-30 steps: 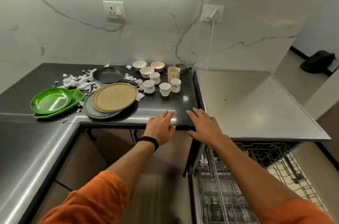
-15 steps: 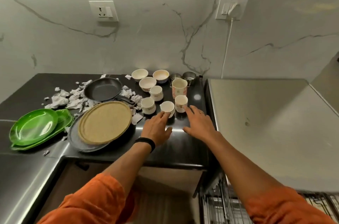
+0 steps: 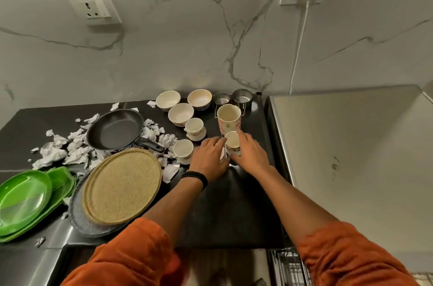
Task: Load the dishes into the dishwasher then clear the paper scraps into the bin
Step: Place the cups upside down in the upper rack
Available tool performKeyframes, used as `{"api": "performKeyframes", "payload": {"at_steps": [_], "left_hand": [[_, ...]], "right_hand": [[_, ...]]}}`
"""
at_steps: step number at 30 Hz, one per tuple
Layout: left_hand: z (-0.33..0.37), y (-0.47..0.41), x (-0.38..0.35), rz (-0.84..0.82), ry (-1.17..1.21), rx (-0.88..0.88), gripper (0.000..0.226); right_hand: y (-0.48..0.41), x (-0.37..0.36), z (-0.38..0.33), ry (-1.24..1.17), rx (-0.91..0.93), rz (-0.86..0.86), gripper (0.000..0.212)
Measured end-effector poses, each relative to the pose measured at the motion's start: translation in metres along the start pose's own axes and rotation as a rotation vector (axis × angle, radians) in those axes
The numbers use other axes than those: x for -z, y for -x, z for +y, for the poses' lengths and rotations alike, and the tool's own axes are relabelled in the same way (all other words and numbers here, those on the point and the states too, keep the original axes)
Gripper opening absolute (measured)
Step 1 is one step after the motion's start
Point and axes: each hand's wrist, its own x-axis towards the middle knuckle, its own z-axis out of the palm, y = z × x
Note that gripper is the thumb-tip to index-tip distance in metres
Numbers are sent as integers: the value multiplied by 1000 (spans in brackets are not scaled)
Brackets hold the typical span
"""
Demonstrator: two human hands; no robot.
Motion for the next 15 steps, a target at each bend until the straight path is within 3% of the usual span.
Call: {"api": "performKeyframes", "payload": {"at_steps": [9,15], "left_hand": [[-14,-21,-3,28,131,-251,74],[41,-12,-26,-46,289,-504,97]], "right_hand": [[19,-6,-5,-405,-140,250,73],[86,18,22,-430,-285,401,80]]}}
